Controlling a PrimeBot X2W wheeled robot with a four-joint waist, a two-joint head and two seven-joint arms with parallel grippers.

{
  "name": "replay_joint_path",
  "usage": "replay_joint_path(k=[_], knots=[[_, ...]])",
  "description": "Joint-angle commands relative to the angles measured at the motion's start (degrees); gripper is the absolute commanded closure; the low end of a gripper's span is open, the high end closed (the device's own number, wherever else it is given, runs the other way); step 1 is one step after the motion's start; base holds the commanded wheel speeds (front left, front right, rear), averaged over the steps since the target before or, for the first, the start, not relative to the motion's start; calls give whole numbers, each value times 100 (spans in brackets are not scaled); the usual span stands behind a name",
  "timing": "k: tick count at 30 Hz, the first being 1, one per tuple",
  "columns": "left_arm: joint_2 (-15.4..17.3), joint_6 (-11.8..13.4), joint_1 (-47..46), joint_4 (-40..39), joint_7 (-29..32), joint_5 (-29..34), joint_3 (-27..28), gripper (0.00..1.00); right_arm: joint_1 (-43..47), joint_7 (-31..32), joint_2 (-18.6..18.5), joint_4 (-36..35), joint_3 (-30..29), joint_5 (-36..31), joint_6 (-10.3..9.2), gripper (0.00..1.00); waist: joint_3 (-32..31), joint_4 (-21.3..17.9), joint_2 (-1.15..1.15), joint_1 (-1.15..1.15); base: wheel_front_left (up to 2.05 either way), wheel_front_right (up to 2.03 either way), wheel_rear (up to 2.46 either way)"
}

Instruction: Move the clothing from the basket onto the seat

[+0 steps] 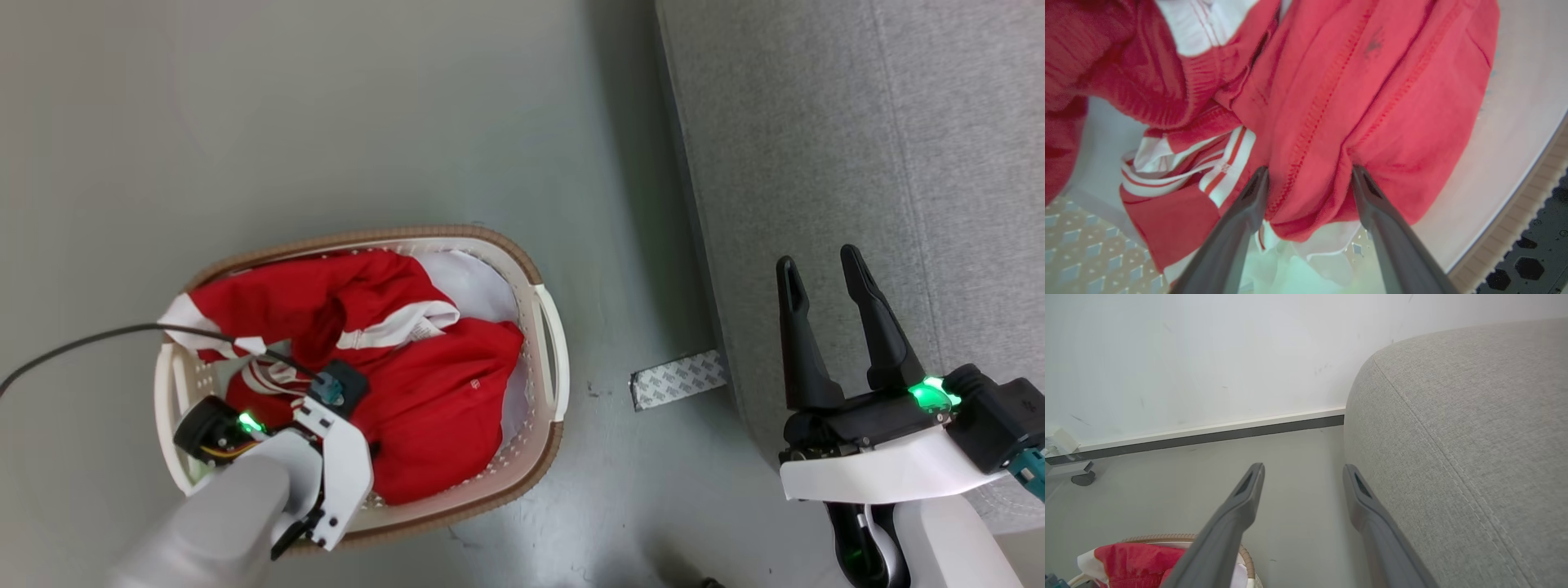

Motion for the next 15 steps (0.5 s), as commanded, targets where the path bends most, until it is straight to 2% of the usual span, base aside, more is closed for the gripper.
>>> replay_joint_path(k=[1,6,7,9,15], knots=[[57,13,-78,-11,-24,-91,-60,0,-70,2,-18,-19,-9,19,-12,0,82,8,0,0,0,0,0],[109,13,-252,-43,-214,-193,-338,0,-163,2,-18,-68,-10,24,-12,0,231,8,0,0,0,0,0],[104,13,-270,-17,-261,-220,-379,46,-179,2,-18,-85,-20,22,-12,0,264,12,0,0,0,0,0],[60,13,-321,17,-384,-243,-462,100,-183,2,-18,-106,-30,8,-12,0,308,25,0,0,0,0,0],[-122,13,-283,142,-721,-514,-603,100,-165,2,-19,-26,-68,-71,-12,0,209,139,0,0,0,0,0]])
